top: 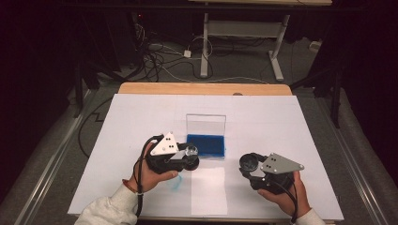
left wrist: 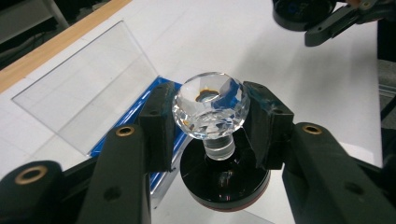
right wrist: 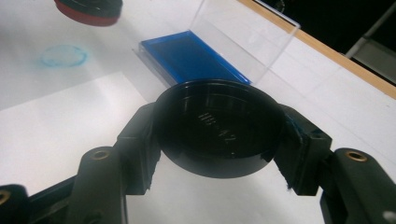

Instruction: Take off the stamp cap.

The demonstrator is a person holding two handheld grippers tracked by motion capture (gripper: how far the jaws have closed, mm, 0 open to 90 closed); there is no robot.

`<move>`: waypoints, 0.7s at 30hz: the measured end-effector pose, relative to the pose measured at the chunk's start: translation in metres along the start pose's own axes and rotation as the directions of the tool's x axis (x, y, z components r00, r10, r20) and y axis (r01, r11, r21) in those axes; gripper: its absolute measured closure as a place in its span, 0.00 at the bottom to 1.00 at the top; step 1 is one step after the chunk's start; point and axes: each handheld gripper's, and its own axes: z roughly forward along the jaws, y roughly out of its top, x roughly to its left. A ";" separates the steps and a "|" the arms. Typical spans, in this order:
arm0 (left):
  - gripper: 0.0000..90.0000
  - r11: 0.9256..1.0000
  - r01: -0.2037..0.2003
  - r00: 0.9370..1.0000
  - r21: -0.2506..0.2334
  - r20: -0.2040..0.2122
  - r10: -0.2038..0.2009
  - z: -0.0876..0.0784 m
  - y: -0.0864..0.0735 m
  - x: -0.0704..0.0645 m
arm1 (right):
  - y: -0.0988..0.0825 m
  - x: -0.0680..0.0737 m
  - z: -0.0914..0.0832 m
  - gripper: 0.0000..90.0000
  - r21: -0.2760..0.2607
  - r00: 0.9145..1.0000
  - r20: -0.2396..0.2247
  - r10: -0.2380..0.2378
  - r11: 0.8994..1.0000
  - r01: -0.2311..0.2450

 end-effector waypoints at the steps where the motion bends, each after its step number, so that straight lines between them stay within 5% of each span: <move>1: 0.61 1.000 -0.001 1.000 0.001 -0.005 0.001 0.000 0.000 0.001 | -0.001 -0.001 -0.001 0.43 -0.001 1.000 0.006 0.003 1.000 -0.003; 21: 0.61 1.000 0.007 0.998 0.012 -0.058 -0.007 -0.006 -0.003 0.010 | -0.021 -0.015 -0.019 0.43 0.009 0.997 0.067 0.034 0.999 -0.035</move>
